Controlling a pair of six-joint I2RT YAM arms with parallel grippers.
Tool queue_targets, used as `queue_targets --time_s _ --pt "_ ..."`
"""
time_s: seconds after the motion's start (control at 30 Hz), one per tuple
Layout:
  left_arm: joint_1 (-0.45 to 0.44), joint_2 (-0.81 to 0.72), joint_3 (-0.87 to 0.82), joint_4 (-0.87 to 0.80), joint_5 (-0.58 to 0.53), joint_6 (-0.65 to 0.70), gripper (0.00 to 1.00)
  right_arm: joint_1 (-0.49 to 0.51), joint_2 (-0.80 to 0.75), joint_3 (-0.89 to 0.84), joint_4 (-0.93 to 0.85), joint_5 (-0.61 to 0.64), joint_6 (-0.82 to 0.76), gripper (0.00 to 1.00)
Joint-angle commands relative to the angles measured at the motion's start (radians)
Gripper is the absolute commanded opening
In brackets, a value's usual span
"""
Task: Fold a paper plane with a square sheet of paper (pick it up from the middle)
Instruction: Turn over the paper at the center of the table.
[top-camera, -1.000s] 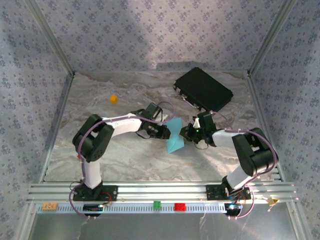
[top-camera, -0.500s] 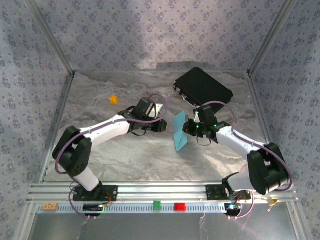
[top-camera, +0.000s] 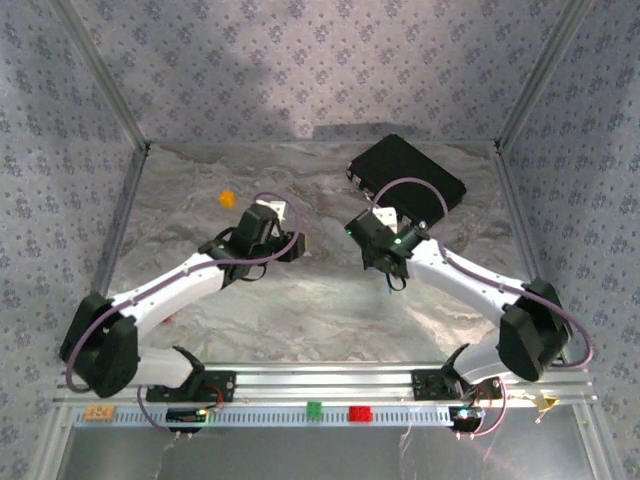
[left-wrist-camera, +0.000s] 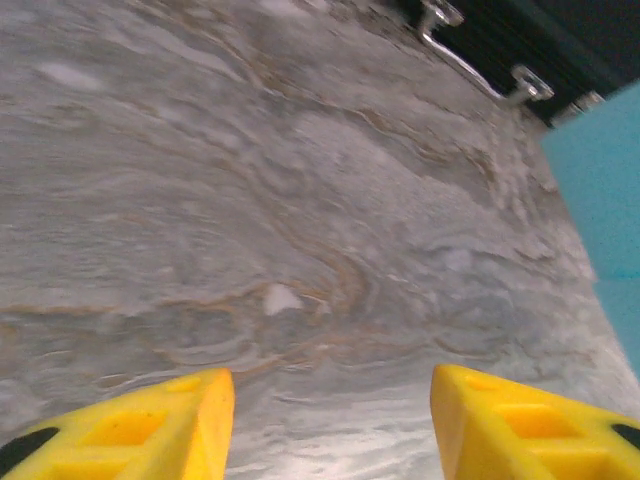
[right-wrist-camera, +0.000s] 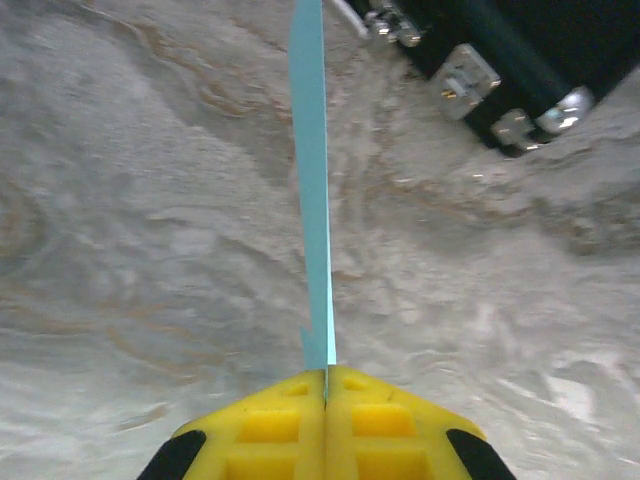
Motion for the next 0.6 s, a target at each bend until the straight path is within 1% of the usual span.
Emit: queue_targets --time_s 0.0,0.1,0.13,0.17,0.2,0.3,0.43,0.57 --pt "0.037 -0.093 -0.054 0.031 -0.118 -0.042 0.61 0.042 0.082 0.052 -0.143 0.188 0.022 0.03" --pt "0.067 -0.159 -0.095 0.024 -0.164 -0.061 0.7 0.078 0.16 0.086 -0.132 0.177 0.029 0.03" --pt "0.077 -0.173 -0.097 0.0 -0.188 -0.079 0.77 0.09 0.191 0.1 -0.124 0.171 0.022 0.04" --pt "0.087 -0.183 -0.097 -0.023 -0.197 -0.087 0.82 0.102 0.22 0.106 -0.122 0.159 0.015 0.04" --pt "0.096 -0.188 -0.094 -0.039 -0.195 -0.083 0.84 0.109 0.247 0.149 -0.123 0.15 0.015 0.04" --pt "0.111 -0.201 -0.093 -0.071 -0.214 -0.082 0.88 0.135 0.323 0.201 -0.112 0.106 0.005 0.06" --pt "0.119 -0.226 -0.101 -0.085 -0.238 -0.099 1.0 0.15 0.375 0.236 -0.057 -0.011 -0.001 0.1" --pt "0.13 -0.25 -0.119 -0.084 -0.241 -0.124 1.0 0.142 0.375 0.225 0.039 -0.153 -0.004 0.15"
